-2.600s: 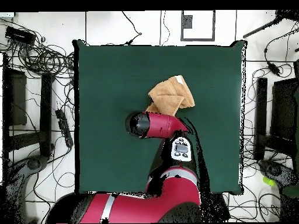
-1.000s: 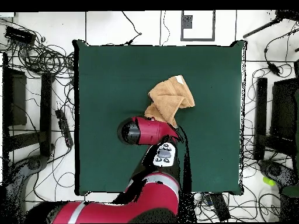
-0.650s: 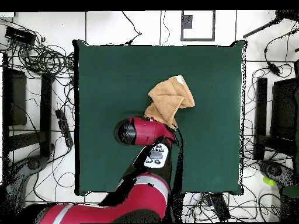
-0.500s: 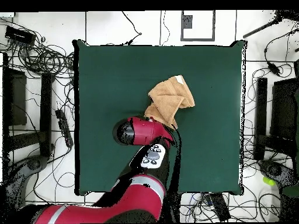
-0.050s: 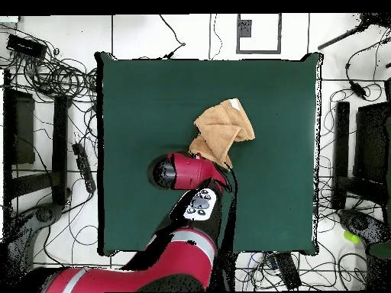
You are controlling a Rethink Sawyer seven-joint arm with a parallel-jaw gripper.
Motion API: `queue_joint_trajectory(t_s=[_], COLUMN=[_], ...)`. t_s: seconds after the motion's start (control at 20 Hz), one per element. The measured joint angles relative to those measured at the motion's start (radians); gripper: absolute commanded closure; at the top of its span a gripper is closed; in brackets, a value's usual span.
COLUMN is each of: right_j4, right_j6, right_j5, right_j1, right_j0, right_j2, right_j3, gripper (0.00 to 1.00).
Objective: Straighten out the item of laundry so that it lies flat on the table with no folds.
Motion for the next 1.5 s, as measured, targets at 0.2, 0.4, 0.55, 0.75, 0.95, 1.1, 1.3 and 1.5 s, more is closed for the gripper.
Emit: queue_joint_trajectory(t_s=[0.2,0.4,0.55,0.75,0.95,1.1,1.3,1.5], right_j4=[0.020,0.075,0.118,0.171,0.188,0.190,0.199,0.212], right_j6=[0.000,0.003,0.014,0.039,0.044,0.043,0.043,0.043], right_j5=[0.019,0.019,0.019,0.014,-0.001,0.026,0.110,0.186], right_j1=[-0.006,-0.017,-0.026,-0.016,0.024,0.036,0.069,0.105], right_j0=[-0.013,-0.017,-0.011,-0.012,-0.020,-0.019,-0.002,0.020], right_j2=[0.010,0.011,0.005,0.003,0.000,-0.009,-0.047,-0.089], right_j3=[0.005,0.029,0.030,0.015,-0.033,-0.061,-0.127,-0.189], gripper=[0.00,0.00,0.00,0.00,0.00,0.00,0.00,0.00])
